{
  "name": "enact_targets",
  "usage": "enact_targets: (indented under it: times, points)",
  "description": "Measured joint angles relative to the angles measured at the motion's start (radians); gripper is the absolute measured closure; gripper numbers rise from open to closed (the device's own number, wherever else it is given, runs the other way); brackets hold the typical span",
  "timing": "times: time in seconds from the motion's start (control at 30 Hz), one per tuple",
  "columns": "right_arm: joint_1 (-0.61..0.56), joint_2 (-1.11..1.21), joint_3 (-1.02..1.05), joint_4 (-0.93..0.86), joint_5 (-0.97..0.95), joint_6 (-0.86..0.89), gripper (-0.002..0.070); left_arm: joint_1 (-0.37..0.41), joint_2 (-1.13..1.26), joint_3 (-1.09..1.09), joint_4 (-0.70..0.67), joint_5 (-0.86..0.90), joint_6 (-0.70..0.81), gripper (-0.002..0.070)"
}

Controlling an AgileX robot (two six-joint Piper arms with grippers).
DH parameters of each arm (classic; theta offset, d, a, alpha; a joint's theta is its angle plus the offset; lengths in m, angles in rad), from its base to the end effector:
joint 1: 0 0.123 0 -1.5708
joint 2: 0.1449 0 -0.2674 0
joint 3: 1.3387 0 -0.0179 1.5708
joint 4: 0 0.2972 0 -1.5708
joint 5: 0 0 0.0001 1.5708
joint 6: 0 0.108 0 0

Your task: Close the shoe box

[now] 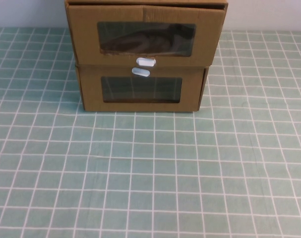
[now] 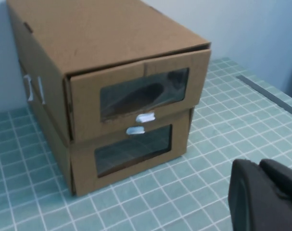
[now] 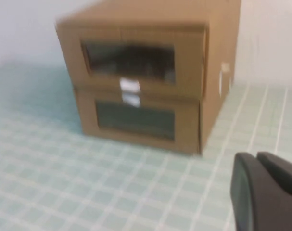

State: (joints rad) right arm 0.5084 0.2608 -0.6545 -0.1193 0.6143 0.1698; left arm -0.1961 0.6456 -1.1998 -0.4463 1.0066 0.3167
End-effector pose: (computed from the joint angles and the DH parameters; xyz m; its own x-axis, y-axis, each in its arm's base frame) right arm 0.1052 0.0502 0.3678 -0.1437 0.0022 -0.9896 -0.4169 0.9068 0.0626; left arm 0.1245 -0.0649 0.4737 -0.2712 0.1167 -0.9554 0.5404 0.8399 -0.0508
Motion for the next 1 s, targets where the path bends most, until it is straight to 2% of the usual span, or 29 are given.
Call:
enact_targets:
  times: [0.27,0.47,0.7,1.0]
  points:
    - [0.0,-0.01,0.261,-0.065,-0.091,0.013,0.069,0.0,-0.327,0.464,-0.001,-0.215,-0.055,0.0678]
    - [0.0,-0.01,0.34,-0.067,-0.12,0.015,0.069,0.0,-0.511,0.664,-0.02,-0.292,-0.062,0.0678]
    - [0.0,-0.01,0.383,-0.067,-0.111,0.015,0.069,0.0,-0.541,0.816,0.047,-0.544,-0.047,0.0678]
    - [0.0,-0.01,0.383,-0.068,-0.109,0.015,0.069,0.0,-0.541,0.947,0.049,-0.576,-0.045,0.0678]
